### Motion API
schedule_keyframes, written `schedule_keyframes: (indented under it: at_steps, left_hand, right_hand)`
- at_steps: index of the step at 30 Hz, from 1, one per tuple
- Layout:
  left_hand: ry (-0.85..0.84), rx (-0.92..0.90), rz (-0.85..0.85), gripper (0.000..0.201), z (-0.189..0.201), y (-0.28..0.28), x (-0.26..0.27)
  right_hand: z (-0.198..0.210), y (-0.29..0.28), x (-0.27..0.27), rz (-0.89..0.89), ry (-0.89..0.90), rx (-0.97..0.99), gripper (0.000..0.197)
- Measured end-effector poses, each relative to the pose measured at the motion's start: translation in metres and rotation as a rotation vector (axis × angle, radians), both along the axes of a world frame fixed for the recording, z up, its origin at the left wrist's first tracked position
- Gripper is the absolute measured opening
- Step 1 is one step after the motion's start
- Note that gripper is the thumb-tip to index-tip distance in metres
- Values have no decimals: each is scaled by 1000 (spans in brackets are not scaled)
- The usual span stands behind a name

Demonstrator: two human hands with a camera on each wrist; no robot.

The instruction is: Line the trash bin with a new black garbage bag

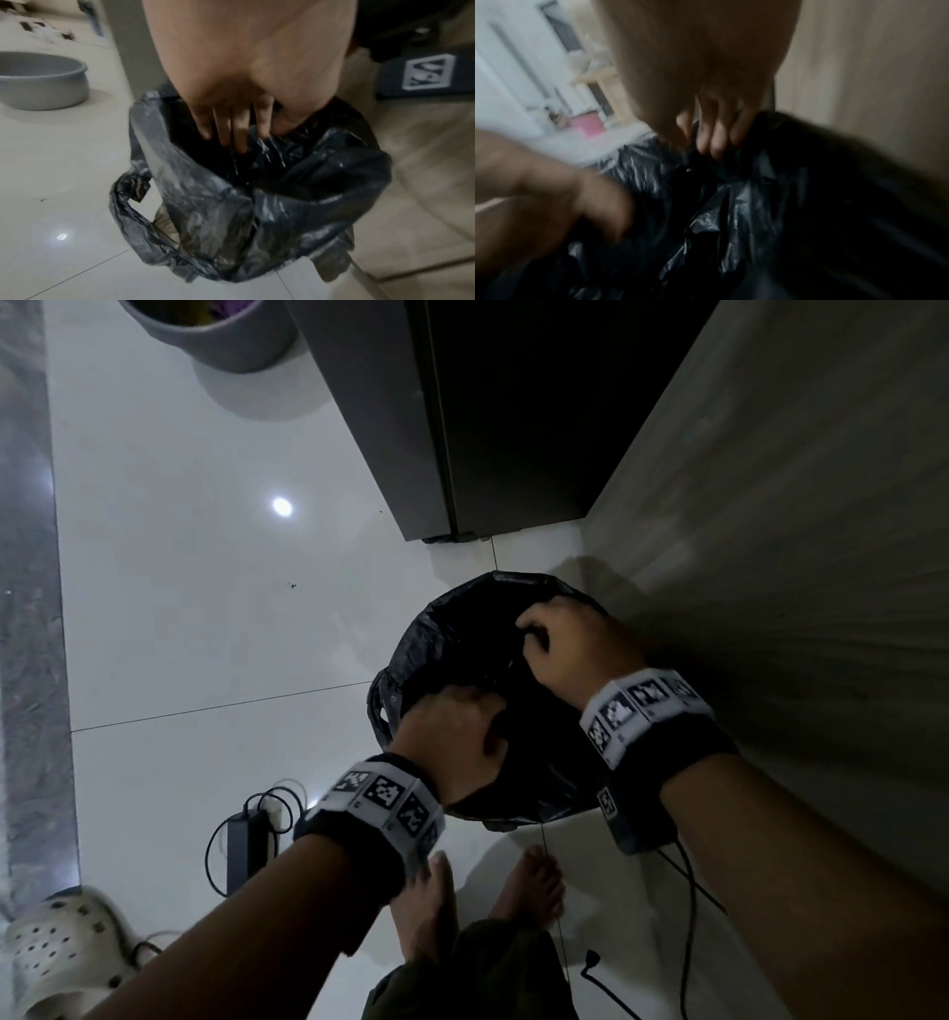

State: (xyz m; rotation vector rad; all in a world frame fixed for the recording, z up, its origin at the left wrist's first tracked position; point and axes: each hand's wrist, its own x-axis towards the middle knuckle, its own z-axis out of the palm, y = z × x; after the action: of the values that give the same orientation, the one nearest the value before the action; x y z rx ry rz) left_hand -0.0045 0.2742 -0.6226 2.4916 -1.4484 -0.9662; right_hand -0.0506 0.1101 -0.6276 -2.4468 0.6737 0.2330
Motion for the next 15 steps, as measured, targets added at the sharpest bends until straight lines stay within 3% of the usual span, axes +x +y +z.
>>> schedule_keyframes:
  at_steps: [2,3,6,9,15]
  left_hand:
    - [-127,-219,193,58,3,3,13]
    - [-166,-244,306,61,4,5,19]
    - [-15,-110,632,64,8,7,34]
    - [188,-76,691,51,6,4,44]
    - [289,-16,696,36,26,7,49]
  right_hand:
    - [15,0,-16,-133,-223,-86,24]
    - [20,0,-25,-199,-236,-131,27]
    - [12,-5,-49,-359,-45,-102,44]
    - [-2,-8,-54,-443,27,196,50]
    - [17,-13,-57,-483,103,335,42]
